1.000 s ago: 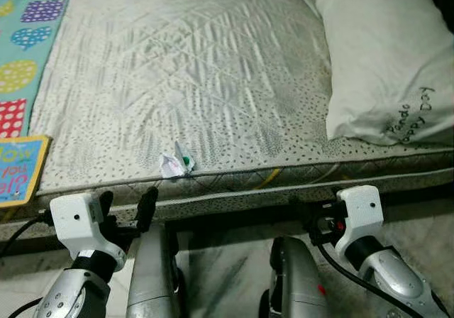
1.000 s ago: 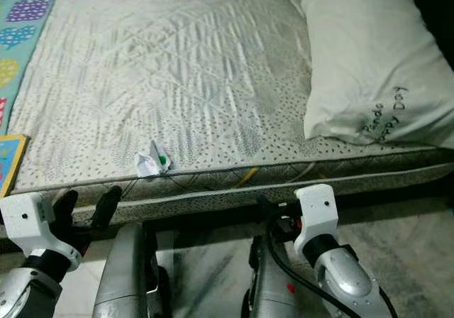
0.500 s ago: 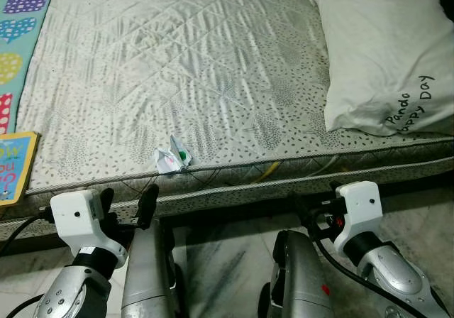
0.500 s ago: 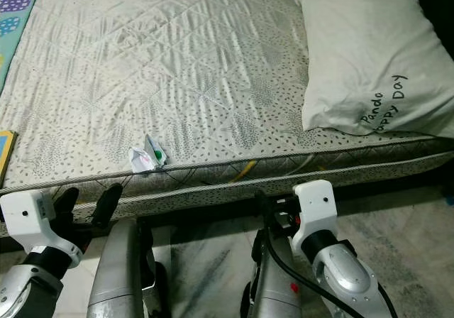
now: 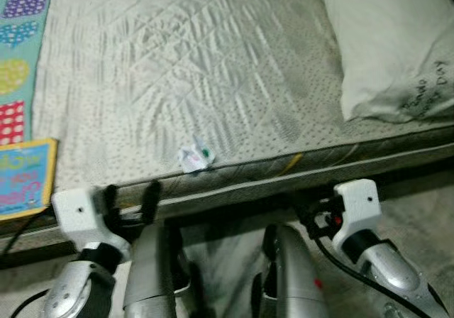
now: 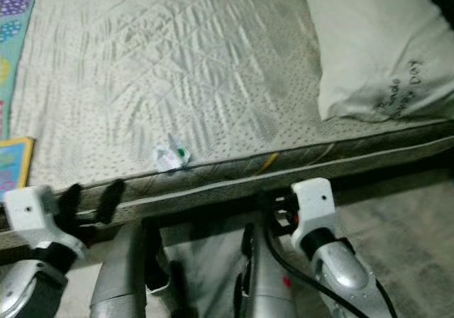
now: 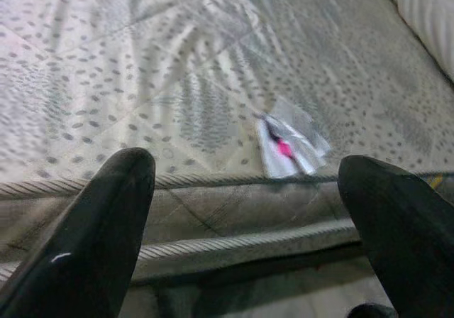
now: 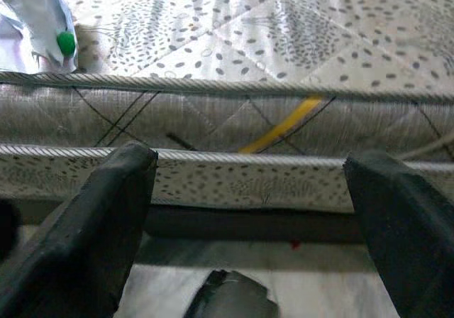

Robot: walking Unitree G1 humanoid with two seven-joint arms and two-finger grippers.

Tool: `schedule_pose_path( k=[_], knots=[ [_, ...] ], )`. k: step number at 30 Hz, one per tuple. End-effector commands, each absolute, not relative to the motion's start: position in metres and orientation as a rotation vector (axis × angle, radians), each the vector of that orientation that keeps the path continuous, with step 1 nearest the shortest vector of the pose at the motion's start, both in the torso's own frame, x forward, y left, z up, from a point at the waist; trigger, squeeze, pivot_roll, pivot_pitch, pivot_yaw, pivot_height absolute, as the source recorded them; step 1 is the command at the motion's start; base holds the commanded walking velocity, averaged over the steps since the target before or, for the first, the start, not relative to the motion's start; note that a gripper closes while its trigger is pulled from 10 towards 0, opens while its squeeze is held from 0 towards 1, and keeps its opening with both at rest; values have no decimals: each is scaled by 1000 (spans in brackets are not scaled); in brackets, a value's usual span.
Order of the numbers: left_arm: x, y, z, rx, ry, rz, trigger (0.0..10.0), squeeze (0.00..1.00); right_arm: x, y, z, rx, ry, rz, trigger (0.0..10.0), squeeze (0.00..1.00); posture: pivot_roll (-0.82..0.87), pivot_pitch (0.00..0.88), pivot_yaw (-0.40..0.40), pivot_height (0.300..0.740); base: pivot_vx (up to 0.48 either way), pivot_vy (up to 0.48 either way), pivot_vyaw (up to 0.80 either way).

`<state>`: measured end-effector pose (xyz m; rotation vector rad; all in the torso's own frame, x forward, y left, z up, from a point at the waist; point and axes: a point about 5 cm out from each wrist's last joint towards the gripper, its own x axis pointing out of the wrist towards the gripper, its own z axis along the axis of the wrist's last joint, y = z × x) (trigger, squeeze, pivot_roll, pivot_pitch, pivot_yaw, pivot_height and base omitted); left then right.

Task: Clean up the room

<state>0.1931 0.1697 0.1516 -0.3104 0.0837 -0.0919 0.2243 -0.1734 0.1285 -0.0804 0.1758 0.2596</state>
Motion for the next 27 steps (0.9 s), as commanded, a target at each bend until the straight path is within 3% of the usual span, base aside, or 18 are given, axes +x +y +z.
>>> schedule_pose_path(
  k=[1,11,16,23,27],
  knots=[
    [191,176,147,-292,113,-55,10000,0,223,-171,128,-72,174,267,10000,0,-27,306,-24,531,0,270,0],
    [192,175,147,-284,105,-54,10000,0,228,-172,130,-81,153,274,10000,0,-25,294,-24,531,0,0,0],
    [192,175,146,-284,103,-56,10000,0,231,-171,131,-77,149,273,10000,0,-22,290,-26,531,0,0,800],
    [193,175,147,-282,96,-53,10000,0,248,-172,135,-30,127,233,10000,0,-16,282,-25,531,0,0,0],
    [195,175,148,-282,91,-58,10000,0,272,-165,140,-42,130,232,10000,0,-6,280,-17,531,0,0,0]
  ],
)
